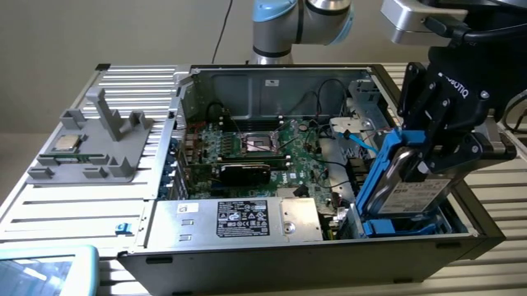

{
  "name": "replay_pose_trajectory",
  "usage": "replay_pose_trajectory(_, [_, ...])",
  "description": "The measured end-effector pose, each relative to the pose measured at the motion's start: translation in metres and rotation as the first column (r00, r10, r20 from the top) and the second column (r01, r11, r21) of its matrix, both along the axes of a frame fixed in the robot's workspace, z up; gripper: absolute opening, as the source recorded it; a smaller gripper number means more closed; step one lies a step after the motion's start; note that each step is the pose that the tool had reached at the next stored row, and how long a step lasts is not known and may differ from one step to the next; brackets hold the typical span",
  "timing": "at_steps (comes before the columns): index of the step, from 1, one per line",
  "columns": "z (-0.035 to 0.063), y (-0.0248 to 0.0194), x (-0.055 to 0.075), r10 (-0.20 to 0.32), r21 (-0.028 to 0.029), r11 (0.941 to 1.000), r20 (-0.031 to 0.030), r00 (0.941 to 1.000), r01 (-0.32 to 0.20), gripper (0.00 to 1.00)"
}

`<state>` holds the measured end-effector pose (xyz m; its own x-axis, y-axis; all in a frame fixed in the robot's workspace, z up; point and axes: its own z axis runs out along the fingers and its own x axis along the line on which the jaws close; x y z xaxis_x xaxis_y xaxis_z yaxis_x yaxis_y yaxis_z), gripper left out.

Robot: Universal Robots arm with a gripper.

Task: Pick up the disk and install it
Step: 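Insert the disk into the insertion slot, then insert the first disk wire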

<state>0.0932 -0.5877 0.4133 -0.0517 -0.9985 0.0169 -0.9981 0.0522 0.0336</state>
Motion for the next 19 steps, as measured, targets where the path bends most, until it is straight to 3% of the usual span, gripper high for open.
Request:
replay_pose_trajectory(8, [-0.0059, 0.0000, 0.0000, 0.000, 0.0004, 1.0000, 0.0000, 1.0000, 0.000, 0.37])
replay_pose_trajectory(11, [-0.0063, 0.0000, 0.0000, 0.000, 0.0001, 1.0000, -0.0001, 1.0000, 0.000, 0.39])
replay_pose_trajectory(12, [-0.0064, 0.0000, 0.0000, 0.000, 0.0001, 1.0000, 0.0000, 1.0000, 0.000, 0.45])
replay_pose_trajectory(19, [-0.0064, 0.0000, 0.0003, 0.000, 0.0000, 1.0000, -0.0001, 1.0000, 0.000, 0.45])
